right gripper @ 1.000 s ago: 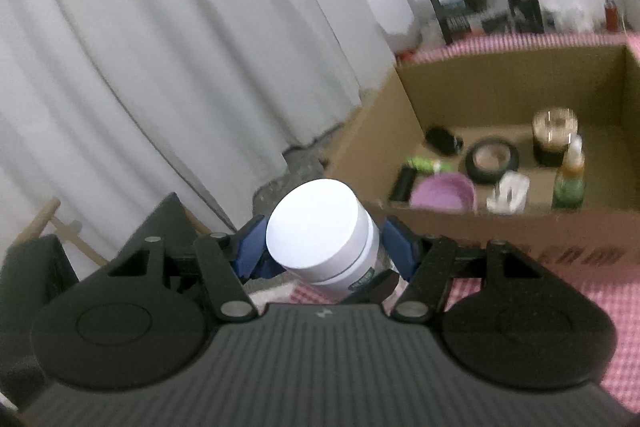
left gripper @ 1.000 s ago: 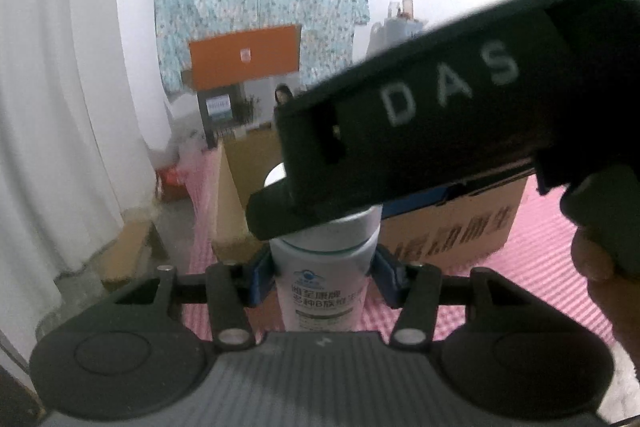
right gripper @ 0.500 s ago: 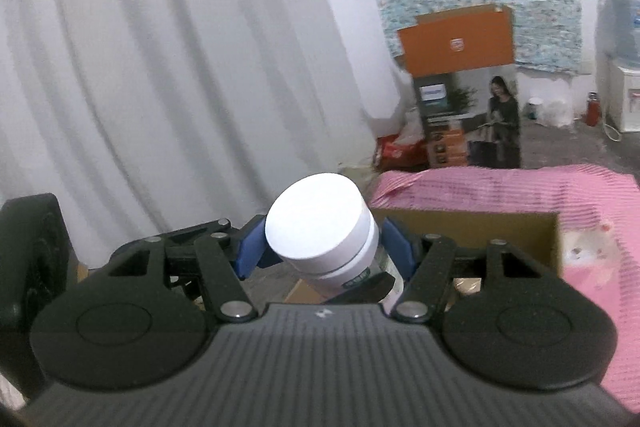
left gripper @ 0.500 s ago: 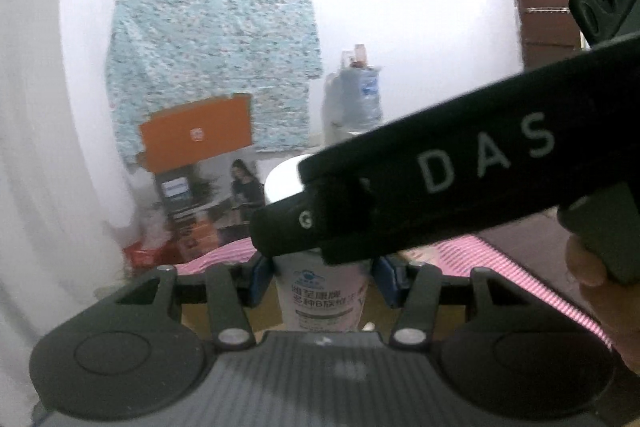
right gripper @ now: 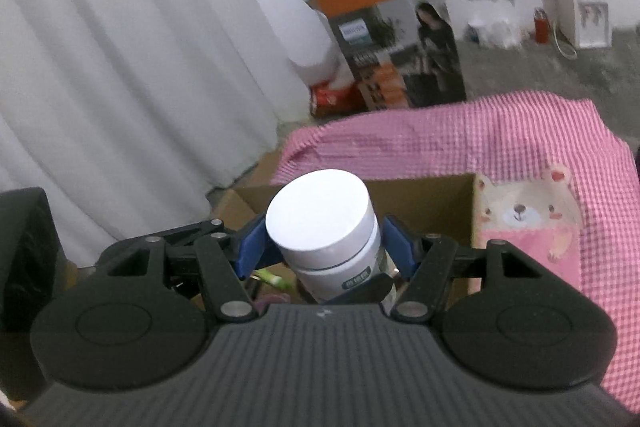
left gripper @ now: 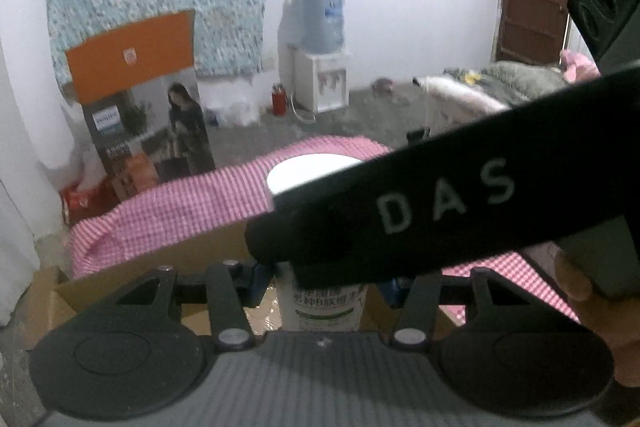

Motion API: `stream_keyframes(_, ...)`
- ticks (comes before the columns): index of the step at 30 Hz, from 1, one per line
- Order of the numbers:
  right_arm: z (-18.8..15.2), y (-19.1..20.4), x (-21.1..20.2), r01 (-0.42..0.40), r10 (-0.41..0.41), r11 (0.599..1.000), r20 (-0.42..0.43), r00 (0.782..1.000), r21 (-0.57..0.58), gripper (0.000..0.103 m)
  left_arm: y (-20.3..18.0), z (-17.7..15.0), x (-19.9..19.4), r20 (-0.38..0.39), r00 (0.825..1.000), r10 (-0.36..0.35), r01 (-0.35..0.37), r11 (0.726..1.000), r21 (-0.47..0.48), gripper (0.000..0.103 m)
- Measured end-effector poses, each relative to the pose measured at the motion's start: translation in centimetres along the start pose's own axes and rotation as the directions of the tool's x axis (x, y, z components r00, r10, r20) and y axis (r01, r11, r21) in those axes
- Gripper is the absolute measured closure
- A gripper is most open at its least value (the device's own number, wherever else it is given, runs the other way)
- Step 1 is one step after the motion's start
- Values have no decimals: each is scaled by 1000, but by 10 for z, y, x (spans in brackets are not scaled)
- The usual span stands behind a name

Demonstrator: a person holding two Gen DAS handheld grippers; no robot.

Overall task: Organize rigid objects
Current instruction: 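Lift the white supplement bottle and carry it over the box with the right tool, then lower the supplement bottle into the box and open the right tool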

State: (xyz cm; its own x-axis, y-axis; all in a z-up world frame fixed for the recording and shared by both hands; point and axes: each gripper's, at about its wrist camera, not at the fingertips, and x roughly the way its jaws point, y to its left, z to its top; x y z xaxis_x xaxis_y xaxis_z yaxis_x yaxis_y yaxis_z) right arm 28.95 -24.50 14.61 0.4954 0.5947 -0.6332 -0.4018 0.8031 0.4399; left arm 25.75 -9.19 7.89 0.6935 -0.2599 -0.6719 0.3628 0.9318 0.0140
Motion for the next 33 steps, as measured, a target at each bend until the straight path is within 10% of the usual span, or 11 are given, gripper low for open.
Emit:
stream_keyframes(20, -10, -21, 58, 77, -83, 995, -106, 991, -63, 40, 10, -13, 57, -130, 987, -92, 87, 995, -42, 46)
stream_keyframes(33, -10, -5, 1, 60, -57, 997, 74, 996, -45, 20, 3, -8, 2, -42, 998, -44, 44, 999, -9, 12)
